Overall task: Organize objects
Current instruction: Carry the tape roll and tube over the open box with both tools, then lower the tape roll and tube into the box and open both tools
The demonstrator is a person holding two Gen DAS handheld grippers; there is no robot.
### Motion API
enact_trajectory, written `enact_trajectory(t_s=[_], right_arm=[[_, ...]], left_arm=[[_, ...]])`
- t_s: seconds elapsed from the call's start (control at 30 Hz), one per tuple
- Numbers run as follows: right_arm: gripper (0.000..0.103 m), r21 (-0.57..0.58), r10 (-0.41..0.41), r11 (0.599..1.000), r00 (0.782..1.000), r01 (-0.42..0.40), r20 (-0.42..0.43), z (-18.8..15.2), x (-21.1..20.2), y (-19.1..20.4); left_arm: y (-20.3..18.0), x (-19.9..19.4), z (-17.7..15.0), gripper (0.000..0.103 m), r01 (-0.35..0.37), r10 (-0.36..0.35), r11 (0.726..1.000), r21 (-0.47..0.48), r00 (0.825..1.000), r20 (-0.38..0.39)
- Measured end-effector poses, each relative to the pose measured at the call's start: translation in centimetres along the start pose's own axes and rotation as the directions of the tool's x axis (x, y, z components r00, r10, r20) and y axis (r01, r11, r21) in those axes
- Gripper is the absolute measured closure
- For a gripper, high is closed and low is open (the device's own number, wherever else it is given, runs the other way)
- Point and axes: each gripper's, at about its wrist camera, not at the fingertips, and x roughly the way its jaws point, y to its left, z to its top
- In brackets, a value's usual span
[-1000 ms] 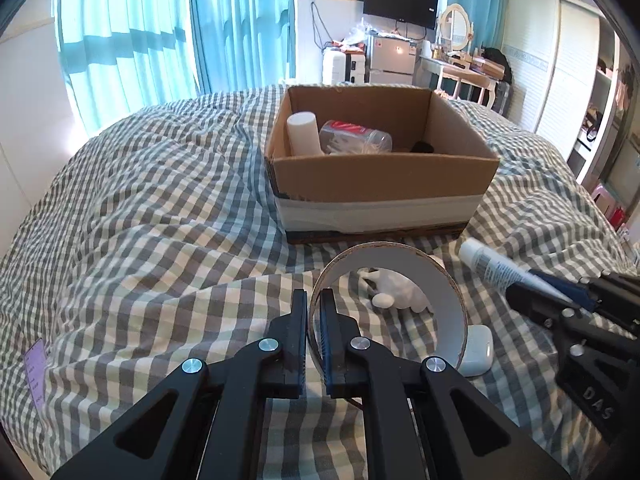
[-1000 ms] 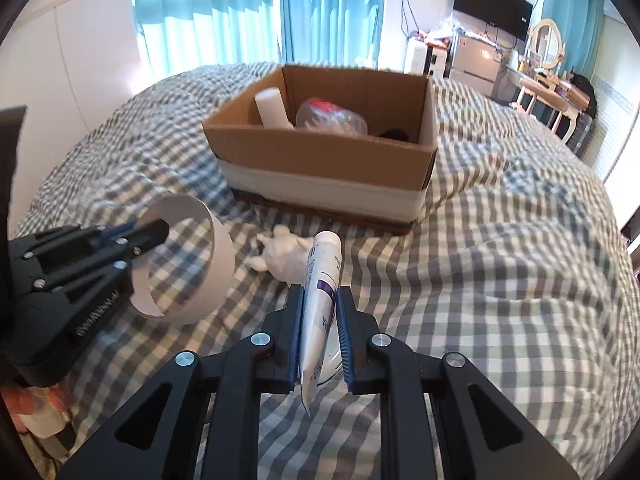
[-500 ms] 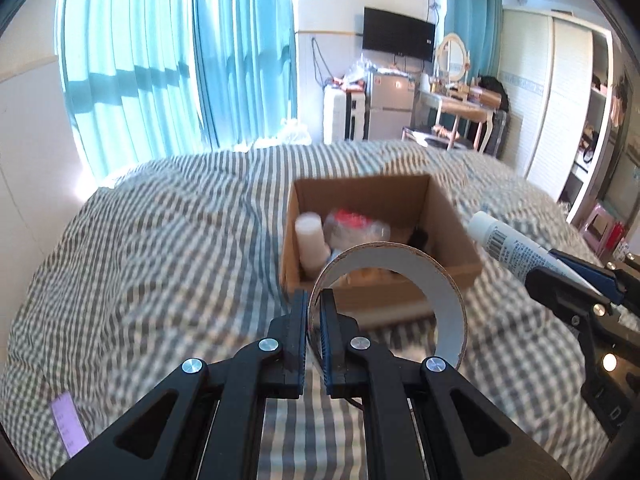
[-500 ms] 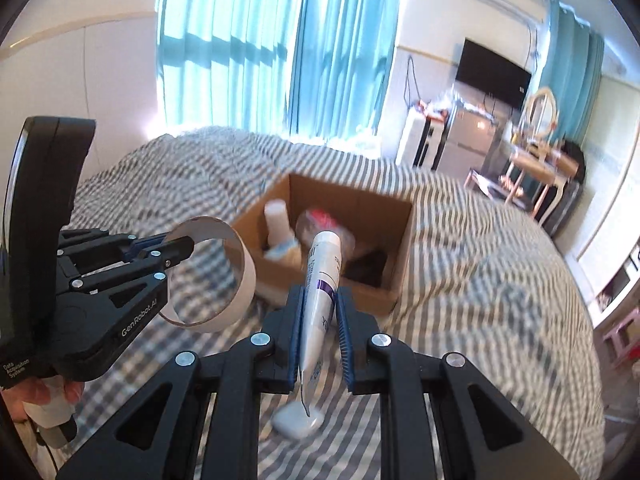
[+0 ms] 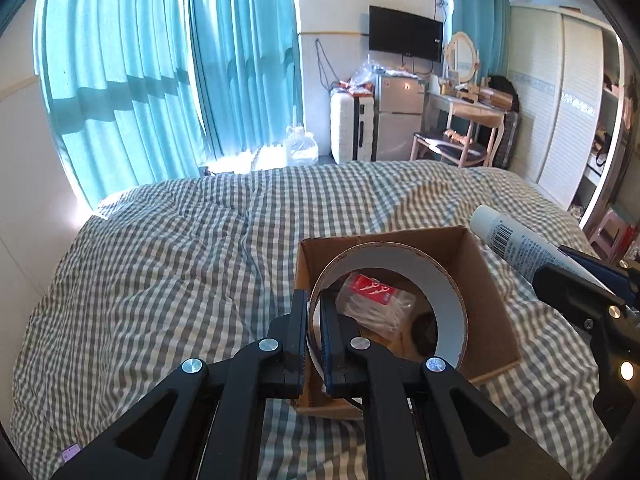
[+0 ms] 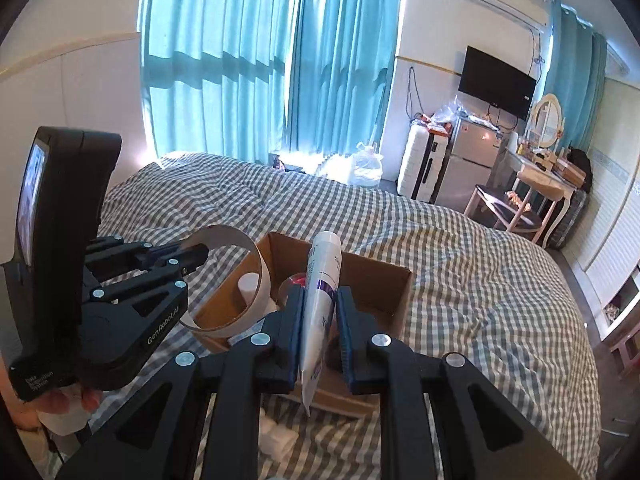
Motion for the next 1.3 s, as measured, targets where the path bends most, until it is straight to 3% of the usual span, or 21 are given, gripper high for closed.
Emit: enact_trajectory(t_s=[0.5,0.77,1.3], right_arm=[[0.087,0.015,0.011,1.000,0.989,-0.009,-0.145,-1.2,11.7,-2.9],[0.087,0.019,0.019,1.000,0.982,-0.016,-0.186,-1.8,14.7,-3.4],[0.087,0.085,0.053,0.996,0.976,-0.036,-0.210,-2.9,16.0,-4.9]], left_arm=[[-2.0,10.1,-0.7,0.097,0.067,-0.059,0.996,0.059,0.990,-0.125],[-3.3,9.8,-1.0,0.097,0.100,-0.090,0.990,0.103,0.992,-0.093],[-4.3,11.7,-3.1,0.097,0.176,-0.161,0.980,0.090,0.975,-0.153]])
